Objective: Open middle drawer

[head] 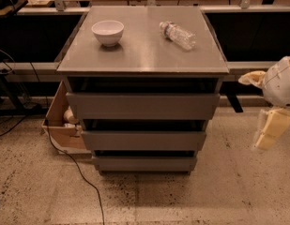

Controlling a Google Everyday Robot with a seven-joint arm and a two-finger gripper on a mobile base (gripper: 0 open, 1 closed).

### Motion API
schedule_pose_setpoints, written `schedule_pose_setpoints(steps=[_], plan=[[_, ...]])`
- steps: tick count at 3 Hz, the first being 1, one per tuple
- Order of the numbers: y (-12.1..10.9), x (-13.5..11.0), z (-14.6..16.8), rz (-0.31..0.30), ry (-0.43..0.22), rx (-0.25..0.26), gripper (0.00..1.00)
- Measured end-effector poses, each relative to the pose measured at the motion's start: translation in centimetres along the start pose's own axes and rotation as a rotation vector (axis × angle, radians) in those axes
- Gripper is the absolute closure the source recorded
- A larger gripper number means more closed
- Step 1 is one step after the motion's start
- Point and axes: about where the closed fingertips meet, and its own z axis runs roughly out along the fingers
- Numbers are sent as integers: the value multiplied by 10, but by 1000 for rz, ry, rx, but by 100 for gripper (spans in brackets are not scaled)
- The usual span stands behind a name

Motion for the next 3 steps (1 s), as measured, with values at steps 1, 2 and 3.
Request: schedule_pose_setpoints(steps=[1,2,3], plan=[[5,18,62,-52,-75,-60,0],[16,28,106,-64,-101,-108,0],[30,37,151,-42,-99,-170,0]])
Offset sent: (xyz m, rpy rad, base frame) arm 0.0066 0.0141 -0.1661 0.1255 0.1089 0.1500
